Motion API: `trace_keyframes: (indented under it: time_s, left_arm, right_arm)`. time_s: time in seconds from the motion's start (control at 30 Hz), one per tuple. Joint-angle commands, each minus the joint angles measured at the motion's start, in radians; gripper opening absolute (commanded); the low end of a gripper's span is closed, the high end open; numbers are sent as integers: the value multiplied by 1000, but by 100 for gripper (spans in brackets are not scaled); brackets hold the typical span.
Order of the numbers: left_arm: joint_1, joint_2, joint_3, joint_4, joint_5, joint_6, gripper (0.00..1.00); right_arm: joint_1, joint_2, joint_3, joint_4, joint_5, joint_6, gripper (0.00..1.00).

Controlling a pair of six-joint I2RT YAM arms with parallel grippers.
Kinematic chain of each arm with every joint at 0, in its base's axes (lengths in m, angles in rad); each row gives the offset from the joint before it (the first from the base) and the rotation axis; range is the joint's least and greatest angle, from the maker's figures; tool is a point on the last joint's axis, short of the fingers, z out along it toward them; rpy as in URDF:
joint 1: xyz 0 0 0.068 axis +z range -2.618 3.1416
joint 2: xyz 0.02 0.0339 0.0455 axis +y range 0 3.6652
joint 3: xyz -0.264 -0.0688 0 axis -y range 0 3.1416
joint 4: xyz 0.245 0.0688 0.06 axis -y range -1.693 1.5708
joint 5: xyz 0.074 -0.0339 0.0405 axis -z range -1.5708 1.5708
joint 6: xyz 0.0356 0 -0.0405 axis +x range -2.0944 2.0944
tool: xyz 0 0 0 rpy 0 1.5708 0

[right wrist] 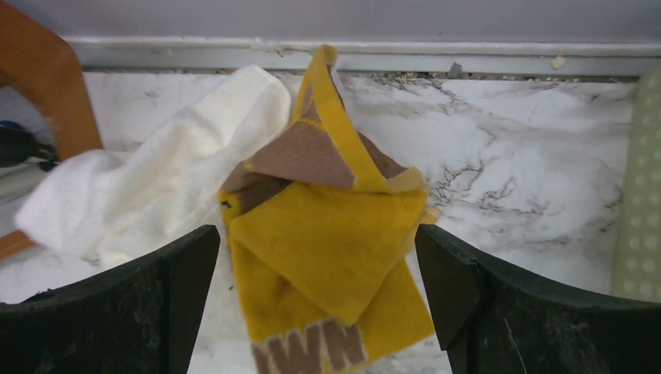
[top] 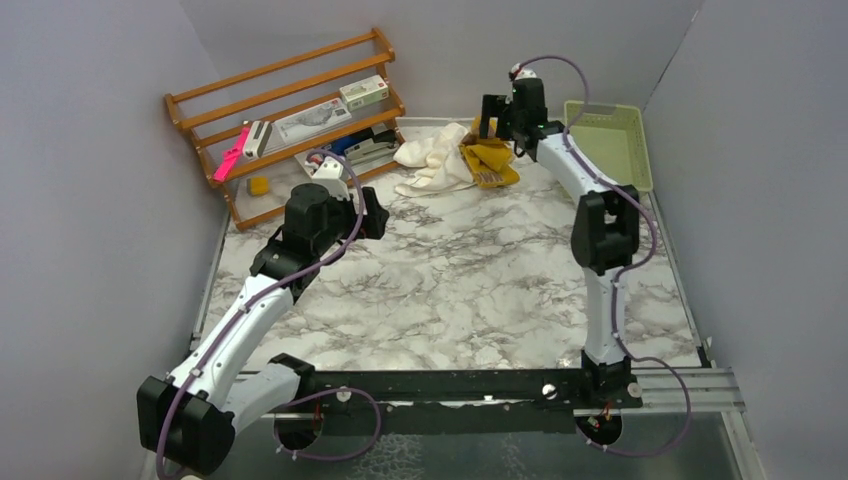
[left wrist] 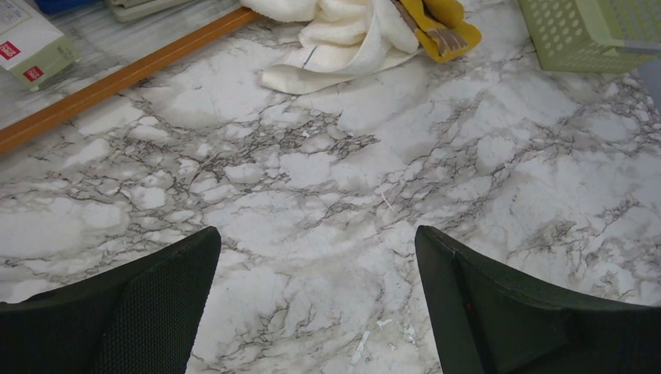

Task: Roll the towels
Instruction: Pick up the towel at the corner of the board, then place the towel at the center of the board.

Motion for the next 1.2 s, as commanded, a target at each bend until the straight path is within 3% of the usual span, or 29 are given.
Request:
trace_keyframes:
  time_s: [0.0,0.1,0.17,0.2,0.23,0.27,0.3,0.5,0.63,0.73,0.77,0.83,0.87,0.9,0.97,1.03,1.17]
  left_arm:
    - [8,-19,38,-89,-37,11,99]
    - [8,-33,33,-110,-39,23,99]
    - [8,-41,26,-112,-43,25,100]
    - [8,-45,25,-113,-44,26,100]
    - [8,-48,26,-112,-43,26,99]
    - [8,-50,28,-114,-43,28,100]
    - [7,-49,31,-116,-43,29,99]
    - [7,-46,36,-116,-49,22,99]
    - [8,-44,41,-97,-51,8,99]
    - [8,-43,54,-89,-66,15,99]
    - [7,-44,63,-90,-70,22,99]
    - [9,-43,75,-93,-80,38,99]
    - [8,-45,80,-94,-85,46,99]
    - [9,-44,83,-92,-91,52,100]
    - [10,-37,84,-84,-90,55,99]
    - [10,-16,78,-63,-37,55,100]
    - [6,99,103,-67,100,21,100]
  right_arm:
    - [-10,237,229,-216,32,-95,98]
    - [-15,330,306,-237,-25,-94,95]
    - [-15,358,326,-242,-63,-93,81]
    - [-15,362,333,-246,-81,-97,67]
    - [-15,360,339,-248,-95,-99,44]
    - [-15,346,342,-248,-105,-99,11]
    - [-15,324,343,-243,-112,-100,2]
    - [-15,79,417,-196,-129,-119,1]
    - [-15,-128,407,-154,-244,-118,1]
    - [-14,-320,233,-115,-373,-91,2]
    - [-9,-430,92,-88,-420,-86,8]
    - [18,-606,-182,-15,-460,-125,41]
    - [41,-704,-324,41,-438,-161,73]
    - [59,-793,-486,105,-380,-190,95]
    - [62,-936,-751,244,-204,-170,100]
    - [49,-1023,-900,268,-47,-114,100]
    - [31,-1081,-1065,291,-24,18,100]
